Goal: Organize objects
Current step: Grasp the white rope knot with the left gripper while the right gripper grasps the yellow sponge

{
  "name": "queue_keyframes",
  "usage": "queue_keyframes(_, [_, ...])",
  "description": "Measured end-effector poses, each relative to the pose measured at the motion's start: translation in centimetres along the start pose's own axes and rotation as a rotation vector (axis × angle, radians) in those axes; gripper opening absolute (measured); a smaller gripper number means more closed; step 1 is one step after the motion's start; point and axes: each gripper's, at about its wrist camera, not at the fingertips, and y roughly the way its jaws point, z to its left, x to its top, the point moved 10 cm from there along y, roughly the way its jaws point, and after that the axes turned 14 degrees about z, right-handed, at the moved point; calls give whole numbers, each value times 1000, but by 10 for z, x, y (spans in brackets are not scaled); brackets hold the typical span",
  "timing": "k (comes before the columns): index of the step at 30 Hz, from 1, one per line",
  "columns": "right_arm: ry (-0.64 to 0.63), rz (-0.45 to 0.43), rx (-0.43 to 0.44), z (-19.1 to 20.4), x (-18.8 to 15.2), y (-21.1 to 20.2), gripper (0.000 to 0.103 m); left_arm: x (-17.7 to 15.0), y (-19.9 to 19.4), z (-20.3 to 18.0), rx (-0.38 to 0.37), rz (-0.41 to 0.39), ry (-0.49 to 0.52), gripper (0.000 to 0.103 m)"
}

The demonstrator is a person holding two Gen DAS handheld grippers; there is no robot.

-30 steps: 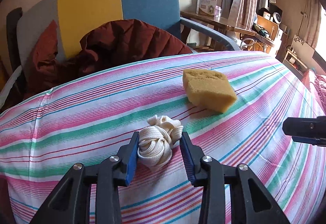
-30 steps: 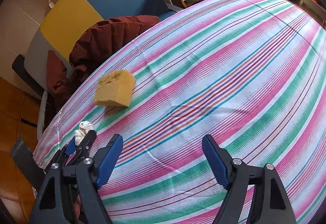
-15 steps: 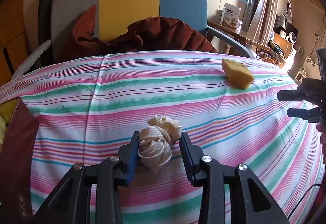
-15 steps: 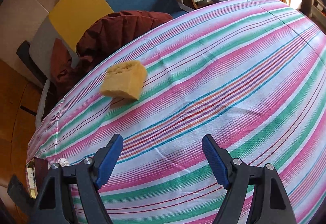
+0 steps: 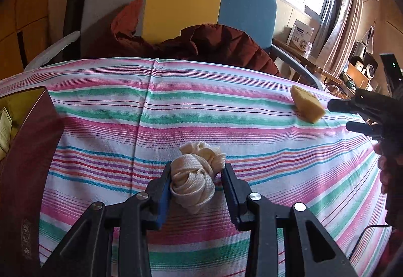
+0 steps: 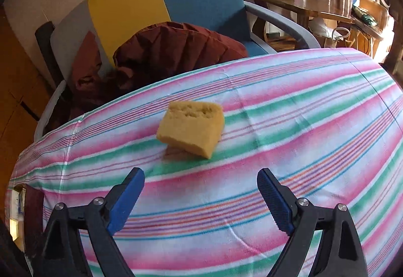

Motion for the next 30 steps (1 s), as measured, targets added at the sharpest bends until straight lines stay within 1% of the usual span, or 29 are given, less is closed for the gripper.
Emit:
queue_keyframes(2, [-14,-5,-36,8,17,9,92,-1,0,0,-6,-2,-3,38])
queue_keyframes(5, [-16,-15,-125,11,36,24,92,0,0,0,-11,-6,-6,38])
queue_keyframes(7, [-3,-13,-128,12,44,33,92,0,-1,1,-16,-8,-8,38])
queue_keyframes(9, [4,-4,-129,12,47,43,89,0,0,1,-24,-10,-12,38])
queue_keyframes(10, [1,-2,-129,12,48,47,85,0,0,1,-28,-10,-14,38])
queue_keyframes(11, [-3,5,-133,11,48,52,75,0,0,1,-32,-12,-16,38])
queue_keyframes(12, [-4,15,-134,10,47,57,70,0,0,1,-35,-13,-17,37])
queue_keyframes(14, [0,-3,-121,8,46,58,69,0,0,2,-42,-15,-21,38])
queue_keyframes(18, [-27,-26,-116,10,40,53,65,-1,-1,3,-51,-17,-26,38])
queue_keyframes(21, [-41,-19,-73,17,29,45,64,-1,-1,3,-55,-17,-28,37])
queue_keyframes(26, [-128,-16,-14,50,1,20,64,-1,-1,3,-55,-16,-29,37])
queue_keyframes(30, [-184,-9,28,77,-32,-4,64,0,-1,3,-51,-14,-27,38])
